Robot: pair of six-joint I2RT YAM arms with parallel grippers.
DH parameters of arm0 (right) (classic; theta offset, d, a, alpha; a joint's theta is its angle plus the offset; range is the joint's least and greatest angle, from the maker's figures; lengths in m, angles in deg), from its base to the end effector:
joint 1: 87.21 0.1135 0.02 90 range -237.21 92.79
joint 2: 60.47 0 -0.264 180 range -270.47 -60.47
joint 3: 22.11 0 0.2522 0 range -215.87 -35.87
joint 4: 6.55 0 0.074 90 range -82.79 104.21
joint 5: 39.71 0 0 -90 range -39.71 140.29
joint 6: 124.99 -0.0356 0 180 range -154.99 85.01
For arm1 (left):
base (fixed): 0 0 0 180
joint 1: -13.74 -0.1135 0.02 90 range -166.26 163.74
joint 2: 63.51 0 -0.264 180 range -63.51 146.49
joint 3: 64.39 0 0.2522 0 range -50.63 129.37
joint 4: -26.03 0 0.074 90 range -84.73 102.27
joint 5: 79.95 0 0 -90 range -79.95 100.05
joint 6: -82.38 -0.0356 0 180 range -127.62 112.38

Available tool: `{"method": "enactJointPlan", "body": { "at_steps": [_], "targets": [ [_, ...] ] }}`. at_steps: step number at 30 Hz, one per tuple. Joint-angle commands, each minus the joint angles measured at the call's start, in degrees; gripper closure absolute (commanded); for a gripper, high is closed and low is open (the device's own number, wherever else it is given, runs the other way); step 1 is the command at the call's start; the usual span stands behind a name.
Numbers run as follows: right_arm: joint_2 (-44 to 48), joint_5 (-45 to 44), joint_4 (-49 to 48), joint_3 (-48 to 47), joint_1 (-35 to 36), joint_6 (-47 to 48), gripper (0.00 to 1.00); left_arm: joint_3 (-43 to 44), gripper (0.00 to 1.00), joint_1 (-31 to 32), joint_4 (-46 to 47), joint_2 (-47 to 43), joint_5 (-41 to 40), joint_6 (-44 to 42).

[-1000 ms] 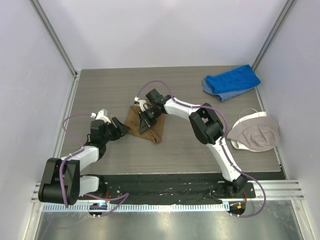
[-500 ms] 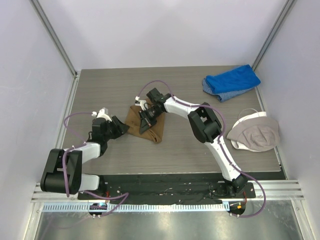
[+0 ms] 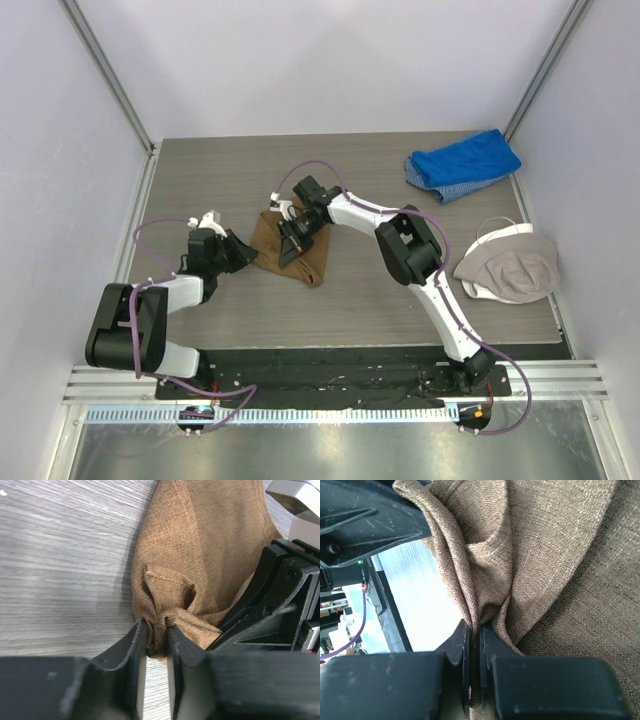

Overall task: Fold the napkin, place the utensils inside, and roll it up
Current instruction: Roll the napkin with the utensil

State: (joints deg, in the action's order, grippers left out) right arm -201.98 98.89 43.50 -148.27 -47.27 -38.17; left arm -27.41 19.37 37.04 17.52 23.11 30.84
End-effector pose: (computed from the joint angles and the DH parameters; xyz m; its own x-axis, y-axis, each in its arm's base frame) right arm 0.3742 0.3482 0.1224 -0.7329 -0.5658 -0.3778 -0.6243 0.3385 0.7041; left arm 0.2492 -0.0327 0.1397 -0.6016 -0.5495 -0.5798 -0.1150 0.7778 -0.6179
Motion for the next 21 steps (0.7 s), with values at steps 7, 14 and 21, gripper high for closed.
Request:
{"method": "enactJointPlan", "body": {
  "at_steps": [7,14,21],
  "targets": [
    [-0.3,-5.4,3.5,0.5,0.6,1.3,0.91,4.9,1.00,-0.2,-6.3,2.0,-1.6,-2.1],
    [9.2,-8.8,0.5,3.0,0.7,1.2,0.53,6.3,1.00,-0.2,-11.1,0.7,-1.7,-4.0],
    [26.8,-23.5,-14.4,21.1,3.6,2.9,0.33,7.4,1.00,0.0,-12.7,1.0,-0.5,-4.4]
  ]
}}
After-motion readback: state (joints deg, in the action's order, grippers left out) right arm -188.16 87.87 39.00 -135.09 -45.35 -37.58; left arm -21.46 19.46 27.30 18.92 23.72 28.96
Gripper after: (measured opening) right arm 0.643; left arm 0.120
